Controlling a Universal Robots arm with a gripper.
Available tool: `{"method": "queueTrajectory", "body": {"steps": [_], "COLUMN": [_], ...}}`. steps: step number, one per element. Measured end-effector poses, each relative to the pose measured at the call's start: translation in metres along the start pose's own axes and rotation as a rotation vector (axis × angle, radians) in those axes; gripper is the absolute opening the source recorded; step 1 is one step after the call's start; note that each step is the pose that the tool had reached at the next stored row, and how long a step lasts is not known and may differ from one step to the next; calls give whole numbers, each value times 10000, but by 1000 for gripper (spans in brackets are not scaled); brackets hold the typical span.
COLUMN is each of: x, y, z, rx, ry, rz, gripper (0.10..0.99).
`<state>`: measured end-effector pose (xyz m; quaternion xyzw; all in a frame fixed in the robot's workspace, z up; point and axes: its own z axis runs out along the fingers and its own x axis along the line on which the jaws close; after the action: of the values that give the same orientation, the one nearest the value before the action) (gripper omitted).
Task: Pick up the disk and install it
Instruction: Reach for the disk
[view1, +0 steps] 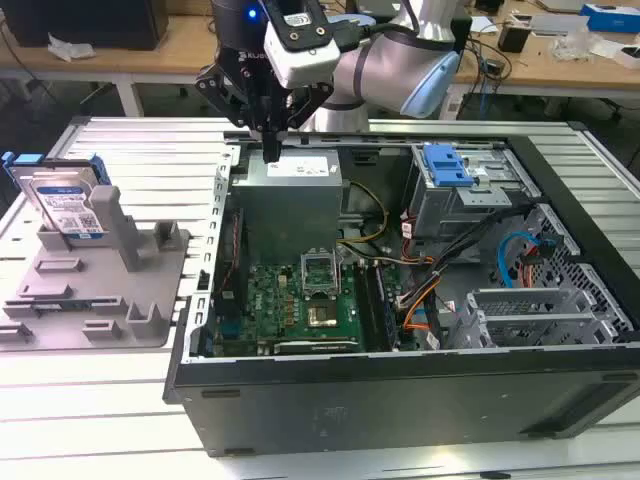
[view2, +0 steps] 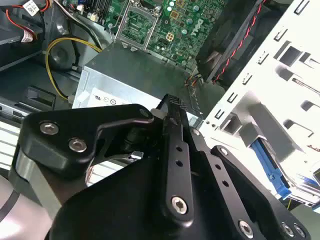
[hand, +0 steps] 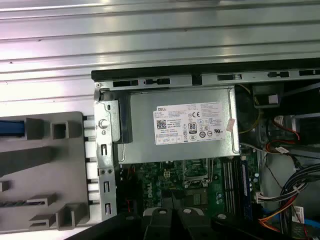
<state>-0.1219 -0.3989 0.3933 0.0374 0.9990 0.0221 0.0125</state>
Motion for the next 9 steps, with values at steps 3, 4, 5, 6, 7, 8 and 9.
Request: {"method": "queueTrajectory", "body": {"steps": [3, 4, 5, 6, 7, 8, 9], "x": [0, 0, 0, 0, 0, 0, 0], "y": [0, 0, 0, 0, 0, 0, 0], "z": [0, 0, 0, 0, 0, 0, 0], "rx": [0, 0, 0, 0, 0, 0, -5], "ry": [0, 0, 0, 0, 1, 0, 0], "rz": [0, 1, 0, 0, 0, 0, 1], "gripper": [106, 106, 106, 106, 106, 106, 106]}}
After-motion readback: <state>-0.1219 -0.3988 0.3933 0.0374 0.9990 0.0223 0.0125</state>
